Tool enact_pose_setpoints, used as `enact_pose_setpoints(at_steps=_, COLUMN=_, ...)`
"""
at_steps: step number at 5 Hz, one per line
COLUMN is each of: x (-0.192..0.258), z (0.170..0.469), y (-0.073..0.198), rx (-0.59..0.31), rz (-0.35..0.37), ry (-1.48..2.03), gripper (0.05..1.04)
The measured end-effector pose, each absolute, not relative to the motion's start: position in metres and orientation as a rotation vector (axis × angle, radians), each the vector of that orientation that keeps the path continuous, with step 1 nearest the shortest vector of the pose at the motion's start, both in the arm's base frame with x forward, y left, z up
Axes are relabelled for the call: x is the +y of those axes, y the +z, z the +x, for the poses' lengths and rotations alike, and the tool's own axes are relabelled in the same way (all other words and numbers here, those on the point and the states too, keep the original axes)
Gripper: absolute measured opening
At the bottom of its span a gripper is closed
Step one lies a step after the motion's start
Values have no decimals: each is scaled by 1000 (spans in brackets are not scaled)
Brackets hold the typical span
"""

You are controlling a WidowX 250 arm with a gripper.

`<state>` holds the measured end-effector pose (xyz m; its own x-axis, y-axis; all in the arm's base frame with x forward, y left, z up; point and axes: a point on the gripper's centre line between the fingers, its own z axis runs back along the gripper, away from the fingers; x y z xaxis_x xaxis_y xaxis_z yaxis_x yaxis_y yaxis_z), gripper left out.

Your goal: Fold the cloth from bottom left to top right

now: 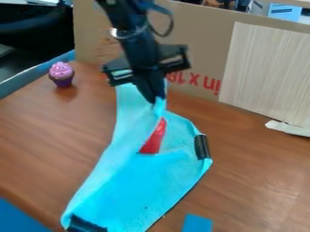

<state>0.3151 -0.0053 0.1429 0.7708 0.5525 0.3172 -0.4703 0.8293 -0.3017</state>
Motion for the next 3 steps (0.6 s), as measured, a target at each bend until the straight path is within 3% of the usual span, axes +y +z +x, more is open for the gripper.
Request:
enact_pose_setpoints(at_steps=2, x=-38, z=339, y=117, rx=-436, rz=-153, ry=584, gripper=63)
enact_pose_setpoints(at_steps=3, x=-43, z=349, y=103, rx=-458, rz=-138, ry=606, gripper=112)
